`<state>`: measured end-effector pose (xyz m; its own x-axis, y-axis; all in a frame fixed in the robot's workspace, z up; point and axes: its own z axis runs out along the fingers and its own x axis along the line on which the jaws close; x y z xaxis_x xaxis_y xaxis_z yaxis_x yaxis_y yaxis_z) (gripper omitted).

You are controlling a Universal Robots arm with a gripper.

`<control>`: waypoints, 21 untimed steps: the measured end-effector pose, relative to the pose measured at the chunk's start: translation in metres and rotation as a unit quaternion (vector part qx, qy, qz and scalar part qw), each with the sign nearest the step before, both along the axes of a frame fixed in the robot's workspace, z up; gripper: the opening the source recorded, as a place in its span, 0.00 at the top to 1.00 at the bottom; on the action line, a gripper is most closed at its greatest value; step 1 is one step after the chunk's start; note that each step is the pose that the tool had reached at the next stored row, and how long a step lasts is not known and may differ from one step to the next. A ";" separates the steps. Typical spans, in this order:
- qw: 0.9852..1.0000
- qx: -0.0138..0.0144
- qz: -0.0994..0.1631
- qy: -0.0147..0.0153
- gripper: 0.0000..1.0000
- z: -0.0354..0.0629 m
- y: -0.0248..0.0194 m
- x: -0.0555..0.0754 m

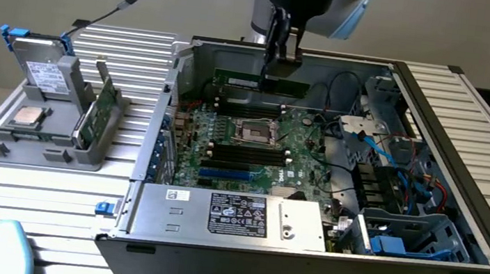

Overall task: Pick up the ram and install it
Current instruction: 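Pick up the ram and move it above insertion slot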

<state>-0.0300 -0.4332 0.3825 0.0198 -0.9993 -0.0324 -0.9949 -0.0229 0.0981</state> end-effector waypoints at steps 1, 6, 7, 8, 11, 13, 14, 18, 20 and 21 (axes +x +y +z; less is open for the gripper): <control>1.000 0.000 0.000 0.000 0.86 -0.0015 0.0000 0.000; 1.000 -0.003 -0.001 -0.008 0.86 -0.0063 0.0003 -0.001; 1.000 -0.003 -0.001 -0.009 0.86 -0.0077 0.0004 -0.001; 1.000 -0.003 -0.001 -0.010 0.86 -0.0091 0.0005 -0.001; 1.000 -0.003 -0.001 -0.011 0.86 -0.0144 0.0011 -0.001; 1.000 -0.003 -0.001 -0.012 0.86 -0.0181 0.0014 -0.001; 1.000 -0.003 -0.001 -0.012 0.86 -0.0199 0.0017 -0.001; 1.000 -0.003 -0.001 -0.012 0.86 -0.0271 0.0025 -0.001; 1.000 -0.003 -0.001 -0.012 0.86 -0.0306 0.0035 -0.001; 1.000 -0.003 -0.001 -0.012 0.86 -0.0325 0.0042 -0.001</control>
